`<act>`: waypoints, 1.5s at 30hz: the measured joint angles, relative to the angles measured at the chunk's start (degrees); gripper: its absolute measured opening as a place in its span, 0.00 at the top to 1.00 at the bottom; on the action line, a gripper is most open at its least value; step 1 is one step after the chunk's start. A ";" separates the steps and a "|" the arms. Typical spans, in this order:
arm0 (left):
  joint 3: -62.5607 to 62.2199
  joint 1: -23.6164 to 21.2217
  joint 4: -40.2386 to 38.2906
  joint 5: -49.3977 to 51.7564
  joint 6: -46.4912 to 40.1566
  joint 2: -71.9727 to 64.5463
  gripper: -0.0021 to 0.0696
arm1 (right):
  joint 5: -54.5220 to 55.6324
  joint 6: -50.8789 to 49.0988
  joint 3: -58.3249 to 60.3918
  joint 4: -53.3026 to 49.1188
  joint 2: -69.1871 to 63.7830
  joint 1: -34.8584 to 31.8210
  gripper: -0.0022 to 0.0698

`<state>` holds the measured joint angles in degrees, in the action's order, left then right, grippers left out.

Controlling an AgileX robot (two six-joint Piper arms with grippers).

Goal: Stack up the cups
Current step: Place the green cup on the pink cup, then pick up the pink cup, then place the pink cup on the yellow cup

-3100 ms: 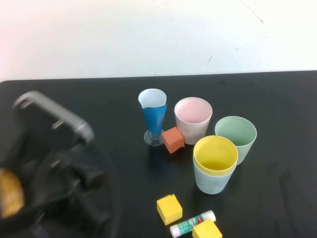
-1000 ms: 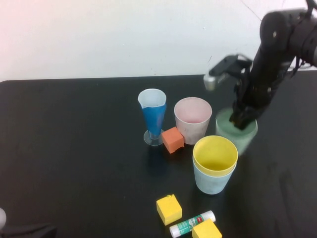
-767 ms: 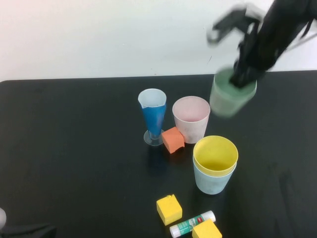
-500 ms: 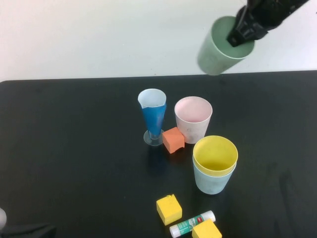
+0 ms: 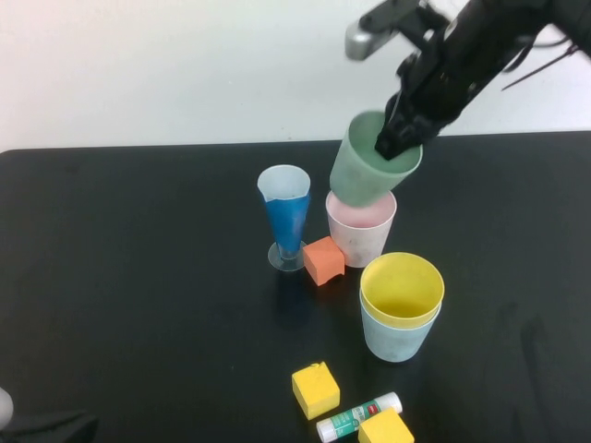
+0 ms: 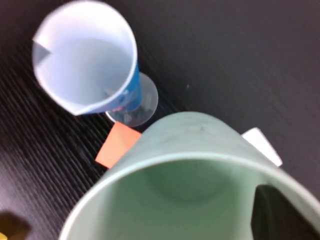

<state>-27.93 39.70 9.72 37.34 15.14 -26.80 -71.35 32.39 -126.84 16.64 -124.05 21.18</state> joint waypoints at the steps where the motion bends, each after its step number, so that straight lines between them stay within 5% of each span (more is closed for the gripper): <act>1: 0.00 0.00 0.00 0.29 0.00 0.00 0.97 | 0.00 -0.33 0.00 0.00 -0.76 0.00 0.94; 6: 0.00 0.00 0.00 1.81 0.00 0.00 0.97 | 0.00 -1.15 0.00 0.05 -3.05 0.12 0.79; 12: 0.00 0.00 0.08 2.83 0.00 0.00 0.97 | 0.00 -1.55 0.00 0.05 -3.57 0.12 0.43; 18: 0.00 0.00 0.29 2.94 0.00 0.00 0.97 | 0.00 -2.21 0.00 -0.06 -5.62 0.12 0.36; 22: 0.00 0.00 0.37 2.92 0.00 0.00 0.97 | 0.22 -3.01 0.00 -0.06 -9.47 0.12 0.43; 28: 0.00 0.00 0.43 2.92 0.07 0.00 0.97 | 0.47 -3.27 0.00 -0.34 -11.07 0.02 0.86; 41: 0.00 0.00 1.72 2.92 0.07 0.00 0.97 | 0.25 -5.47 -0.11 -7.63 11.63 -2.03 0.86; 45: 0.00 0.00 1.81 2.92 0.07 0.00 0.97 | 0.25 -4.52 9.08 -5.80 24.38 -1.51 0.86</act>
<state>-27.93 39.70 11.54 40.27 15.21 -26.80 -71.10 27.87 -117.75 10.84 -99.67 19.67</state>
